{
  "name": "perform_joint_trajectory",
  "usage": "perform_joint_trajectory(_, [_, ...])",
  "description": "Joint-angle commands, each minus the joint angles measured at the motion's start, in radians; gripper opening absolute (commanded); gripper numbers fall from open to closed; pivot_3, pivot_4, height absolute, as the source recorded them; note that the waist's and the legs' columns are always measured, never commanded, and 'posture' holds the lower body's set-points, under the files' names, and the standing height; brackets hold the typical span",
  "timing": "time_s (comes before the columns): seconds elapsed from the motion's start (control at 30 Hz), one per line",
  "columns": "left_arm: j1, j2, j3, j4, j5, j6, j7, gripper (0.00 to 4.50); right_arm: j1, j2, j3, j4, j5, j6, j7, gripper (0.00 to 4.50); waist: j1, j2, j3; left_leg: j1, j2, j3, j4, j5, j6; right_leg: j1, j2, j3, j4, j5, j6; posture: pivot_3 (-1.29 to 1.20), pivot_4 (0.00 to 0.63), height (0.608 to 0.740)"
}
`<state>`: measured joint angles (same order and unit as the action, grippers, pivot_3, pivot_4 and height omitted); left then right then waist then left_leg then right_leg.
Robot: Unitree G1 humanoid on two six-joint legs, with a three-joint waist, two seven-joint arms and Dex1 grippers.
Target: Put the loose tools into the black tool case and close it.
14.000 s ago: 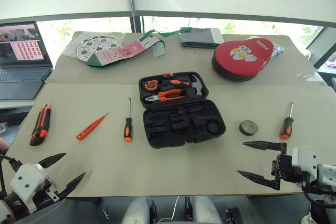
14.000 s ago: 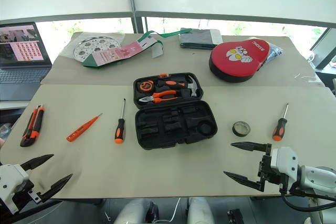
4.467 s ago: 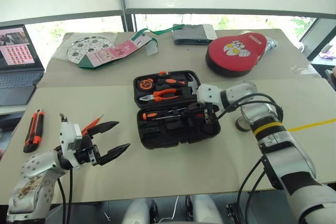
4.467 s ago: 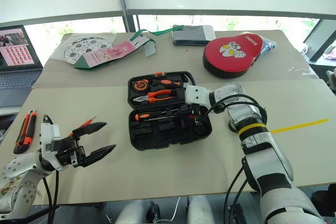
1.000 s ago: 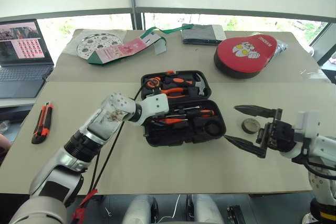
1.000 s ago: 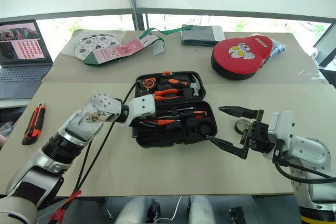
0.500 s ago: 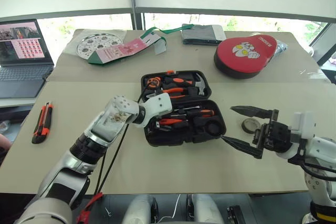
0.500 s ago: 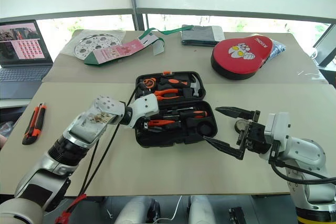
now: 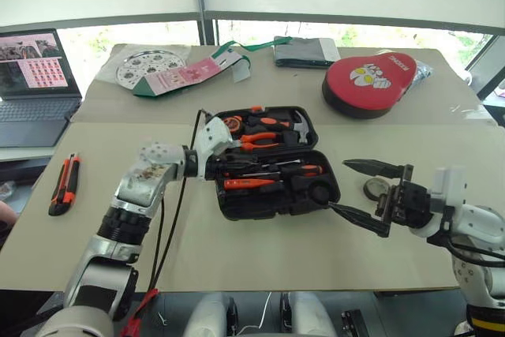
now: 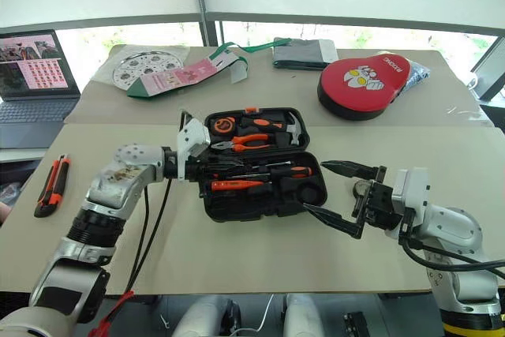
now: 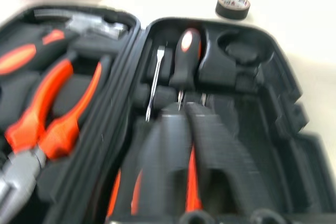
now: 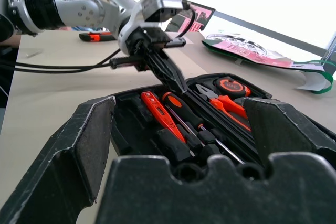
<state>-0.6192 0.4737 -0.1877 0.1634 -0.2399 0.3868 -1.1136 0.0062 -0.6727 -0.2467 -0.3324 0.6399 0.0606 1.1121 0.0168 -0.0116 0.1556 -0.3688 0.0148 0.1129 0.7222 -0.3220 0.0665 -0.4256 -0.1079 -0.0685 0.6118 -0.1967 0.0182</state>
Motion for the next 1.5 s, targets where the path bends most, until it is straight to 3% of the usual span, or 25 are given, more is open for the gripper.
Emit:
perform_joint_trajectory(0.03, [-0.002,-0.003,-0.026,0.001,0.014,-0.069,-0.031,0.03,-0.018,-0.003,-0.014,-0.004,0.002,-0.016,0.003,4.5,0.001,0.0,0.0,0.0,0.0,0.0,0.0,0.0,0.0,0.0,0.0,0.0,0.0,0.0,0.0,0.0,0.15,0.74])
perform_joint_trajectory(0.3, [0.038,0.02,-0.116,0.026,0.139,-0.123,0.006,0.03,-0.03,-0.002,-0.004,-0.003,-0.006,-0.01,0.0,4.5,-0.004,0.0,0.0,0.0,0.0,0.0,0.0,0.0,0.001,0.0,0.0,0.0,0.0,0.0,0.0,0.0,0.15,0.74])
perform_joint_trajectory(0.7, [0.063,0.008,-0.146,0.005,0.129,0.035,0.015,0.03,-0.023,-0.003,-0.002,-0.017,0.005,0.0,-0.001,4.5,-0.004,0.001,-0.001,0.002,0.001,0.0,0.004,-0.002,0.003,0.003,-0.001,0.001,0.002,0.001,0.001,0.0,0.15,0.74])
perform_joint_trajectory(0.73, [0.091,0.002,-0.096,-0.035,0.092,0.059,0.044,0.03,-0.025,-0.004,-0.004,-0.012,0.007,0.0,0.001,4.5,-0.004,0.001,-0.001,0.002,0.001,0.0,0.004,-0.002,0.003,0.003,-0.001,0.001,0.002,0.001,0.001,0.0,0.15,0.74])
perform_joint_trajectory(0.83, [0.208,-0.002,0.109,-0.171,-0.012,-0.04,0.127,0.74,-0.03,-0.007,-0.017,0.009,0.016,-0.004,0.012,4.5,-0.016,0.002,-0.001,0.001,0.002,0.0,0.004,-0.002,0.003,0.001,-0.001,0.002,0.002,0.001,0.001,0.0,0.15,0.74])
perform_joint_trajectory(1.03, [0.528,0.051,0.447,-0.333,-0.153,-0.196,0.159,3.05,-0.015,0.006,-0.015,0.044,-0.016,-0.067,0.058,4.5,-0.025,0.002,-0.001,0.001,0.003,-0.001,0.002,-0.002,0.002,-0.001,-0.004,0.001,0.002,0.001,0.0,0.0,0.15,0.74])
perform_joint_trajectory(1.17, [0.799,0.011,0.706,-0.403,-0.197,-0.267,0.263,4.39,-0.017,0.04,0.016,0.054,-0.017,-0.104,0.081,4.5,-0.028,0.002,-0.001,0.002,0.002,-0.001,0.0,-0.003,0.003,0.0,-0.008,0.001,0.0,0.001,0.0,0.0,0.15,0.74])
perform_joint_trajectory(1.27, [0.964,-0.085,0.89,-0.454,-0.261,-0.287,0.388,4.46,-0.016,0.069,0.018,0.007,0.109,-0.036,0.095,4.5,-0.017,0.001,-0.001,0.002,0.002,-0.001,-0.001,-0.003,0.004,0.0,-0.011,-0.001,-0.001,0.001,0.0,0.0,0.15,0.74])
perform_joint_trajectory(1.33, [1.057,-0.147,0.98,-0.459,-0.281,-0.297,0.456,4.46,-0.026,0.095,0.032,-0.019,0.115,-0.029,0.063,4.5,-0.015,0.001,-0.001,0.001,0.002,-0.001,-0.001,-0.005,0.005,0.0,-0.016,-0.002,-0.001,0.001,0.0,0.0,0.15,0.74])
perform_joint_trajectory(1.5, [1.18,-0.231,1.069,-0.45,-0.302,-0.286,0.581,4.46,-0.027,0.15,0.078,-0.055,0.084,-0.072,0.063,4.5,0.001,0.0,-0.001,0.002,0.001,-0.001,-0.001,-0.01,0.001,0.0,-0.02,-0.003,-0.001,0.001,0.0,0.0,0.15,0.74])
